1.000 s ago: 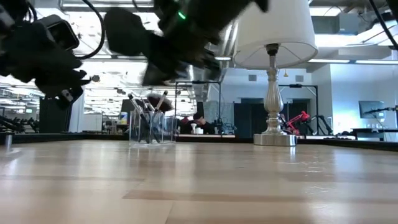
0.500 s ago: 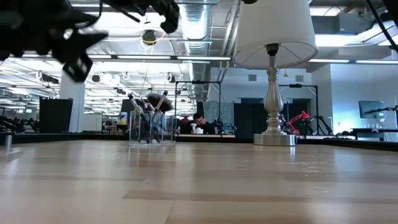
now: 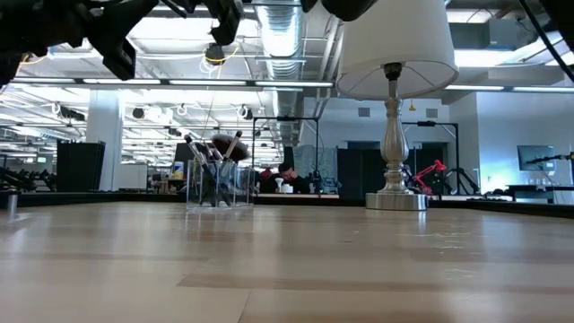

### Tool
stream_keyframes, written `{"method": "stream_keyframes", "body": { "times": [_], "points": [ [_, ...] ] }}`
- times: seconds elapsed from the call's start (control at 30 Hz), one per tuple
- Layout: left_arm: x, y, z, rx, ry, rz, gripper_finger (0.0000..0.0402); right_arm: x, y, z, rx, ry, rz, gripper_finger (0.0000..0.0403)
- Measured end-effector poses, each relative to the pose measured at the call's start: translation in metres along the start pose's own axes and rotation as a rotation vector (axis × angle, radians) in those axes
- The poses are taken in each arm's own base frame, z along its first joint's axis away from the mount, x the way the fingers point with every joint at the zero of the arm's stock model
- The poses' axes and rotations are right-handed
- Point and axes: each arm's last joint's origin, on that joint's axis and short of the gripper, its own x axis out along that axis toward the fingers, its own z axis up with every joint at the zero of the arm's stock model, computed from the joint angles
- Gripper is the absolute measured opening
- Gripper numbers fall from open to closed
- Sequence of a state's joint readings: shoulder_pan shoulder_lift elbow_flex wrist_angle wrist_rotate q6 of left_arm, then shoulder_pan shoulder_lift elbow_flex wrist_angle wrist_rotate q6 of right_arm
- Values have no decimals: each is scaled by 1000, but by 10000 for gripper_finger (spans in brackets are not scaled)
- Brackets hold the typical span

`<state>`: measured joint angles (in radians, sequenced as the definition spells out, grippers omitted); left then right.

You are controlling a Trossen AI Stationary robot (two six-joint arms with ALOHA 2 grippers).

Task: Put items in baskets/containers
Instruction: Put the eyeshadow brush into the right transparent organizer

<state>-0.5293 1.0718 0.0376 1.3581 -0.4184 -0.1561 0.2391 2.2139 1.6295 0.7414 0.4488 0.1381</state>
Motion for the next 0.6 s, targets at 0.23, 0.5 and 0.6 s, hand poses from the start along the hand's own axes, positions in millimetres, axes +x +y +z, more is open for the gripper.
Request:
{"method": "stream_keyframes", "body": {
  "times": [0.23, 0.5, 0.6],
  "points": [
    [3, 7, 1, 17, -14, 43, 121, 4, -8, 3, 49, -15, 41, 4],
    [3, 8, 2, 18, -18, 27, 91, 5, -10, 4, 56, -16, 42, 5],
    [3, 8, 2, 17, -21, 26, 64, 6, -11, 3, 41, -5, 39, 4]
  ]
}}
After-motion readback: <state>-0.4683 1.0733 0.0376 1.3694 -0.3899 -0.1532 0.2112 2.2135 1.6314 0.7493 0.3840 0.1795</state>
